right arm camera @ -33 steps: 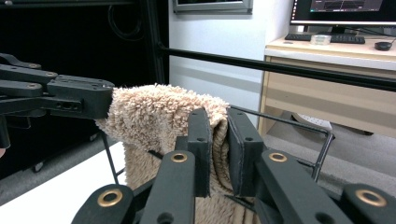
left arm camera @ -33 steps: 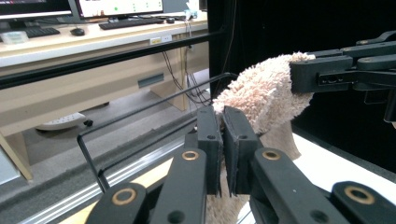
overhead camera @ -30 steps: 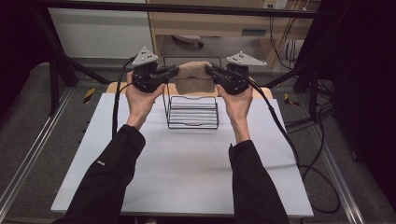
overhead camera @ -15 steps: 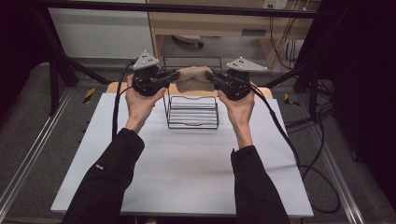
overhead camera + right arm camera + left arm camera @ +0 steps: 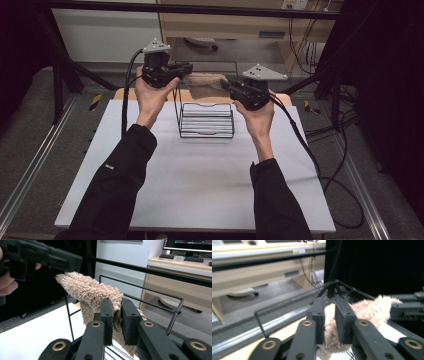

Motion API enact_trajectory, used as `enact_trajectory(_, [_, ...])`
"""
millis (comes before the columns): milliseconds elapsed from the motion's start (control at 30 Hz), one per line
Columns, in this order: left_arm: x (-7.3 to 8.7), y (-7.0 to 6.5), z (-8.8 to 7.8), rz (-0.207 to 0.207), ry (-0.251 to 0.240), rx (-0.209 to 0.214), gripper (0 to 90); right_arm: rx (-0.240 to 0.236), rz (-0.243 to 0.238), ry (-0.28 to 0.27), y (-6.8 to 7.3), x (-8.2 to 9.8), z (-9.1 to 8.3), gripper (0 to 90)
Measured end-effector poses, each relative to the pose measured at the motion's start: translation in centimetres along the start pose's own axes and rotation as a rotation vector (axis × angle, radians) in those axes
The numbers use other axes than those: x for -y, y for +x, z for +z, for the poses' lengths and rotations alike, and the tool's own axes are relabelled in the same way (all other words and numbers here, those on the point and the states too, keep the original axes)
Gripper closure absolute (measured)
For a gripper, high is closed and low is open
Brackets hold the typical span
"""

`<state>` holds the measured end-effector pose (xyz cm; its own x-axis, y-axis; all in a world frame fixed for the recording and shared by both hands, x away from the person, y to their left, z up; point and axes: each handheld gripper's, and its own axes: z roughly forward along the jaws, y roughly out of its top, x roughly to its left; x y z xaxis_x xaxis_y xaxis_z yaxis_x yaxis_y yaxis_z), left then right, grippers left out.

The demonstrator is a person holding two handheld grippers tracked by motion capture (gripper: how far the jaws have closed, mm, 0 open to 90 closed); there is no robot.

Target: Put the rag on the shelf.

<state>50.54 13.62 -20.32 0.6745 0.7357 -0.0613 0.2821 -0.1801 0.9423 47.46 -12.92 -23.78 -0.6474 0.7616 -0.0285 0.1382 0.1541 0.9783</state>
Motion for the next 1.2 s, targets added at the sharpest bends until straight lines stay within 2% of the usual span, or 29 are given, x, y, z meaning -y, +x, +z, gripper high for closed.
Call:
enact_trajectory(133, [0.8, -0.1, -0.2, -0.003, 0.011, 0.036, 86.5, -0.008, 0.0, 0.007, 0.0, 0.1, -0.1, 79.8])
enact_trajectory(233, [1.2, -0.3, -0.4, 0.01, 0.021, 0.049, 88.9, -0.012, 0.01, 0.011, 0.0, 0.4, -0.1, 78.1])
enact_trajectory(333, [1.6, -0.6, -0.3, 0.022, 0.029, 0.049, 89.6, -0.015, 0.021, 0.012, 0.0, 0.5, -0.2, 74.9])
enact_trajectory(567, [2.2, -0.9, 0.2, 0.03, 0.048, 0.043, 89.8, -0.021, 0.005, 0.034, 0.2, 0.6, -0.8, 66.9])
enact_trajectory(767, [2.7, -1.0, 0.6, 0.046, 0.065, 0.026, 89.9, -0.027, 0.009, 0.024, 0.3, 0.6, -1.8, 58.4])
enact_trajectory(867, [3.1, -1.0, 0.9, 0.051, 0.068, 0.02, 89.9, -0.03, 0.014, 0.015, 0.4, 0.5, -2.2, 57.3])
enact_trajectory(967, [3.3, -1.0, 1.0, 0.052, 0.072, 0.021, 89.9, -0.035, 0.021, 0.017, 0.5, 0.6, -2.2, 60.6])
enact_trajectory(1200, [3.8, -1.0, 0.9, 0.065, 0.06, 0.02, 89.4, -0.04, 0.043, 0.061, 0.8, 1.2, -0.7, 83.1])
